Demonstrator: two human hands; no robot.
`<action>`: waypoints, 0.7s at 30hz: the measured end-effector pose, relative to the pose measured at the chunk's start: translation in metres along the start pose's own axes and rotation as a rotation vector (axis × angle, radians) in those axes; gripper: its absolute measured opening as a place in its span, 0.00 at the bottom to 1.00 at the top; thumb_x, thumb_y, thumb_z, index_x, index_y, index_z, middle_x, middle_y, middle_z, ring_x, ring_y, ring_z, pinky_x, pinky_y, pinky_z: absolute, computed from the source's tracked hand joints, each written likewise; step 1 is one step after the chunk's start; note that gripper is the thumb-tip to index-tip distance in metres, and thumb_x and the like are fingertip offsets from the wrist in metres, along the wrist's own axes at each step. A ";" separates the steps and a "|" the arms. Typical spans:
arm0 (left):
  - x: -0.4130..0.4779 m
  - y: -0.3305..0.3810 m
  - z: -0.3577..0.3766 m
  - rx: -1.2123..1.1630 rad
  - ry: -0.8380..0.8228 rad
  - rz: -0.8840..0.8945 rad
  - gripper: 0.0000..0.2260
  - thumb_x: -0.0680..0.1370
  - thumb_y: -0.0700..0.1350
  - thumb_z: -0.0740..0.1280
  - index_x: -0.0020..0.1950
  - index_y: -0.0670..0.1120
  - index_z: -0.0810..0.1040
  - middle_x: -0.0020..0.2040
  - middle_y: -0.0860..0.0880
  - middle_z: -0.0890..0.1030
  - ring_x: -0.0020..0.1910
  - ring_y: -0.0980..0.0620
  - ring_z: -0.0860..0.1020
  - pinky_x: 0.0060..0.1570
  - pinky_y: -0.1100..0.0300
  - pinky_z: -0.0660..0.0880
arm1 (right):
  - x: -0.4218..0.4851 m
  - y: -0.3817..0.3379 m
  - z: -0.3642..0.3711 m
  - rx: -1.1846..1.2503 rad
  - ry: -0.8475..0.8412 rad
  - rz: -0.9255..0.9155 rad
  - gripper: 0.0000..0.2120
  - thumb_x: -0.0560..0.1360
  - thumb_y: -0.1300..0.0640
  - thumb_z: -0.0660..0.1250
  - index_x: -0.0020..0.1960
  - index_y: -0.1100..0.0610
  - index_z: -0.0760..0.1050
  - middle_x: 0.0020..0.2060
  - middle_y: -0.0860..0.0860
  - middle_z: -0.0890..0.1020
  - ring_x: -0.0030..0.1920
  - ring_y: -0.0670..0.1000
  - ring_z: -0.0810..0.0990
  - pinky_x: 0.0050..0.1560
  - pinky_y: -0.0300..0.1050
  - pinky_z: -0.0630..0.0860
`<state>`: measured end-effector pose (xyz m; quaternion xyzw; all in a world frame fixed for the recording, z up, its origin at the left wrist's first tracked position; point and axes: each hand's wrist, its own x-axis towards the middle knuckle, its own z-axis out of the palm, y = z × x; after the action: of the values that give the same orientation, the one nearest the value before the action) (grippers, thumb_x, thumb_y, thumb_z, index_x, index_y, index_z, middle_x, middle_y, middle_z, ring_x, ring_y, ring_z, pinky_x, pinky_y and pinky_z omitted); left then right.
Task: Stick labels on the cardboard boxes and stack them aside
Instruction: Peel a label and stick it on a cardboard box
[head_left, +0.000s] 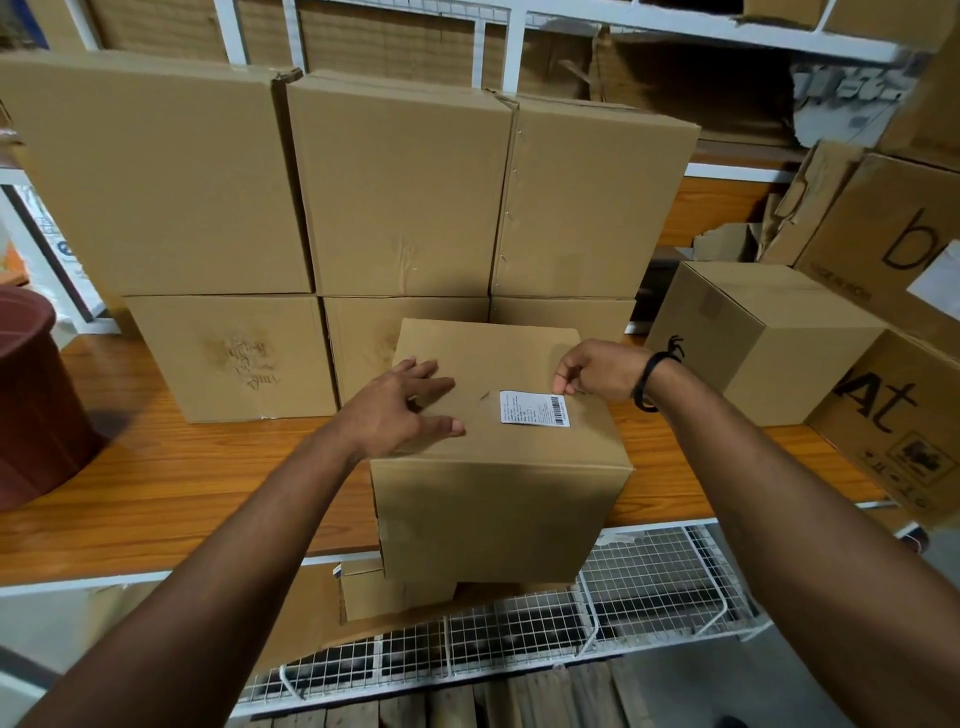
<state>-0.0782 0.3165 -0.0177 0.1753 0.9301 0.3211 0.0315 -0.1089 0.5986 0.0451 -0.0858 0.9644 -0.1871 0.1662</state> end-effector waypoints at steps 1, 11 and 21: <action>0.000 0.000 0.000 -0.003 0.001 -0.004 0.33 0.72 0.60 0.72 0.75 0.56 0.68 0.79 0.54 0.58 0.79 0.54 0.50 0.75 0.46 0.52 | 0.001 -0.002 0.001 0.024 0.003 -0.011 0.14 0.78 0.67 0.58 0.50 0.54 0.81 0.44 0.47 0.80 0.49 0.47 0.75 0.55 0.47 0.74; 0.001 0.000 0.001 0.007 0.027 -0.013 0.32 0.72 0.60 0.72 0.74 0.56 0.69 0.79 0.54 0.59 0.79 0.55 0.51 0.75 0.49 0.53 | 0.021 -0.032 0.011 0.065 -0.108 -0.052 0.18 0.75 0.71 0.55 0.52 0.57 0.79 0.44 0.51 0.81 0.46 0.48 0.77 0.48 0.45 0.74; 0.002 0.000 0.001 -0.003 0.026 -0.016 0.33 0.72 0.61 0.72 0.74 0.56 0.68 0.79 0.54 0.58 0.79 0.54 0.50 0.75 0.48 0.52 | 0.029 -0.042 0.012 0.164 -0.135 -0.016 0.17 0.76 0.71 0.55 0.54 0.58 0.78 0.42 0.49 0.80 0.44 0.48 0.77 0.41 0.40 0.73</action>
<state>-0.0796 0.3176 -0.0189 0.1638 0.9313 0.3246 0.0221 -0.1269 0.5494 0.0425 -0.0918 0.9318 -0.2605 0.2357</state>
